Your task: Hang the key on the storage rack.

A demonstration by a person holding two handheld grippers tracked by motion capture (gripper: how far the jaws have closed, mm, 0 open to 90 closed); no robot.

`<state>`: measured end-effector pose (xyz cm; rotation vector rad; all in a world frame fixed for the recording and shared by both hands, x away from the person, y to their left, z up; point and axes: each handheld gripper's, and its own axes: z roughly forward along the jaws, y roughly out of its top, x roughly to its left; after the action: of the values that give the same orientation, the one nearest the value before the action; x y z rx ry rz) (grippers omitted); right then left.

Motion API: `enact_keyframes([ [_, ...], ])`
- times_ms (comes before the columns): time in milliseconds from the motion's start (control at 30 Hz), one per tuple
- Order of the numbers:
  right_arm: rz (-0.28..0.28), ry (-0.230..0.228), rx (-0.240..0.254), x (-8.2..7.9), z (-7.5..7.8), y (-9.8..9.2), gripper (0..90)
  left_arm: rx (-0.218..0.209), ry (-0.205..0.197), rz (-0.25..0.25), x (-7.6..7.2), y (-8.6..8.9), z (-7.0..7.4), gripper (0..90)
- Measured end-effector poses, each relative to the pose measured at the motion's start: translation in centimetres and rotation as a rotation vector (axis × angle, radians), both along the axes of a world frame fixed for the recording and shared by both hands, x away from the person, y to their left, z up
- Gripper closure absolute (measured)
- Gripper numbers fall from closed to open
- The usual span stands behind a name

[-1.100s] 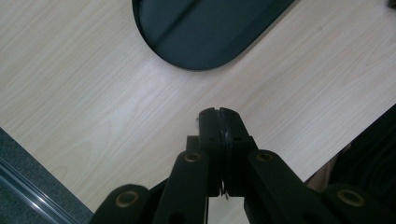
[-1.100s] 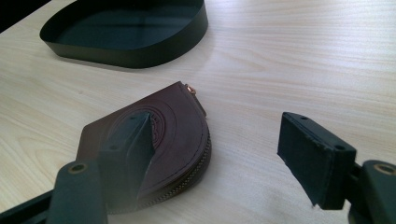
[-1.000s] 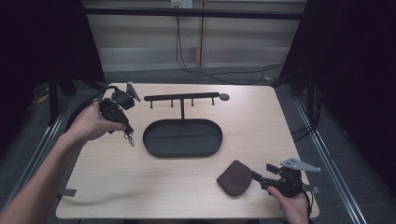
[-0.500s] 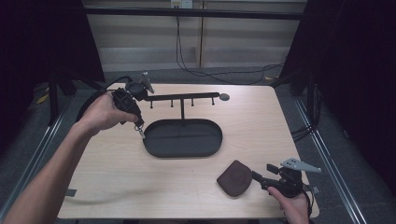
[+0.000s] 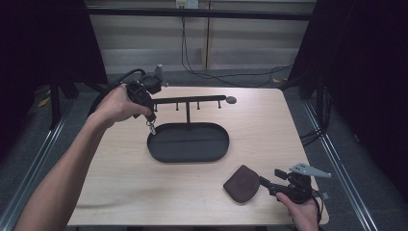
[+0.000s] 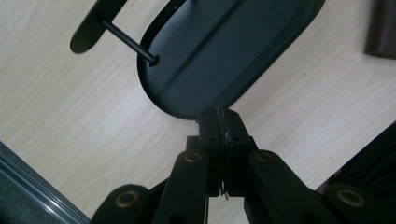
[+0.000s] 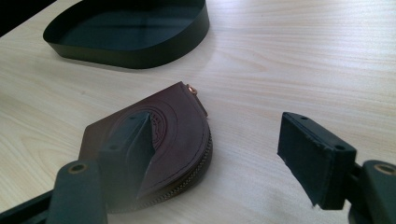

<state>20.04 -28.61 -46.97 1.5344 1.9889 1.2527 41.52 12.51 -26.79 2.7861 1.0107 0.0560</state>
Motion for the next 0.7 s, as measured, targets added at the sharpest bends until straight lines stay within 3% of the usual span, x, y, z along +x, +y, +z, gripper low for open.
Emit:
enact_keyframes([
  [200,0.003,0.002,0.005,0.0,0.0,-0.1,26.4,-0.002,0.01,0.0,1.2,-0.4,0.1,89.2],
  [367,0.005,0.003,0.007,0.0,0.0,0.0,26.4,-0.005,0.013,0.043,2.3,-0.4,-0.3,89.3],
  [700,0.011,0.007,0.008,0.0,0.0,0.1,26.4,-0.017,0.034,0.067,3.8,-0.3,-0.9,89.3],
])
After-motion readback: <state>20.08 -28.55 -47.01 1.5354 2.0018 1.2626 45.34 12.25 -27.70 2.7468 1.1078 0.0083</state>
